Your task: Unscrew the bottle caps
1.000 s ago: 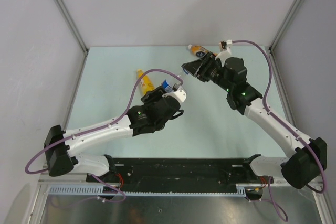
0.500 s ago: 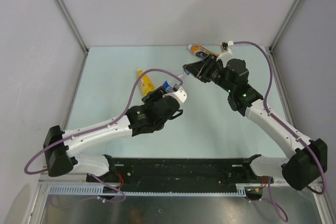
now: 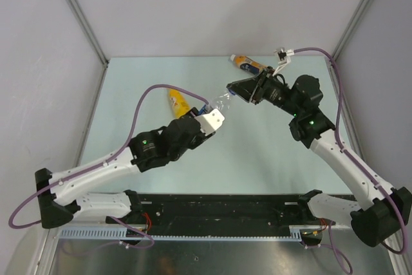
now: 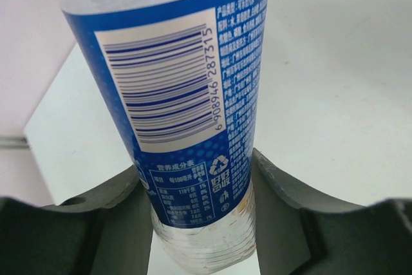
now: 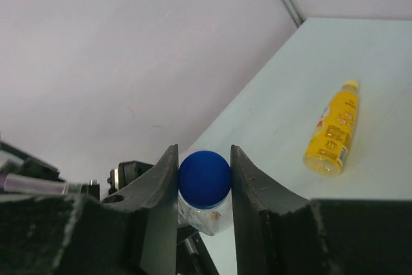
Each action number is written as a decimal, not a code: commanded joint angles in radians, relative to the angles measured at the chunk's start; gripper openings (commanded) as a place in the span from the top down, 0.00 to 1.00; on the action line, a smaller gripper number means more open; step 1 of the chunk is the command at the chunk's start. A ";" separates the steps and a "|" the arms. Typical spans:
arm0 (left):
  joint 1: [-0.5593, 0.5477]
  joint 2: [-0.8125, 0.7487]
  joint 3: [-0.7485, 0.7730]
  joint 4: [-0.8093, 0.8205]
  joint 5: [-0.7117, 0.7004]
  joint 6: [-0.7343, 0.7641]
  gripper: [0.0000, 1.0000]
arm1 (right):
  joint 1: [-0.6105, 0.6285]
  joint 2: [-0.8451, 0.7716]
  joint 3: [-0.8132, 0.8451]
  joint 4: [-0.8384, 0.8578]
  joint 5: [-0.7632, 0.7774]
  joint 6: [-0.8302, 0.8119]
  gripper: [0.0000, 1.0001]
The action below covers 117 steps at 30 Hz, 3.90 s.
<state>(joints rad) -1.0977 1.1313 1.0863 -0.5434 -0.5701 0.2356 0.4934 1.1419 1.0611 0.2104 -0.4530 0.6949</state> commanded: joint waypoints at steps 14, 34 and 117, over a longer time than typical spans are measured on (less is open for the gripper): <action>-0.012 -0.234 -0.024 0.059 0.954 0.122 1.00 | -0.013 -0.176 -0.001 0.010 -0.512 -0.309 1.00; 0.081 -0.291 -0.006 0.059 1.494 0.159 1.00 | 0.037 -0.293 -0.001 0.043 -0.778 -0.395 0.99; 0.116 -0.252 0.004 0.248 1.110 -0.049 1.00 | 0.066 -0.371 -0.152 -0.191 0.326 -0.482 1.00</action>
<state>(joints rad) -0.9794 0.9180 1.0771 -0.4267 0.7609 0.2344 0.5610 0.7715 0.9527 0.0395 -0.2897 0.2111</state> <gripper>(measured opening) 0.539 0.342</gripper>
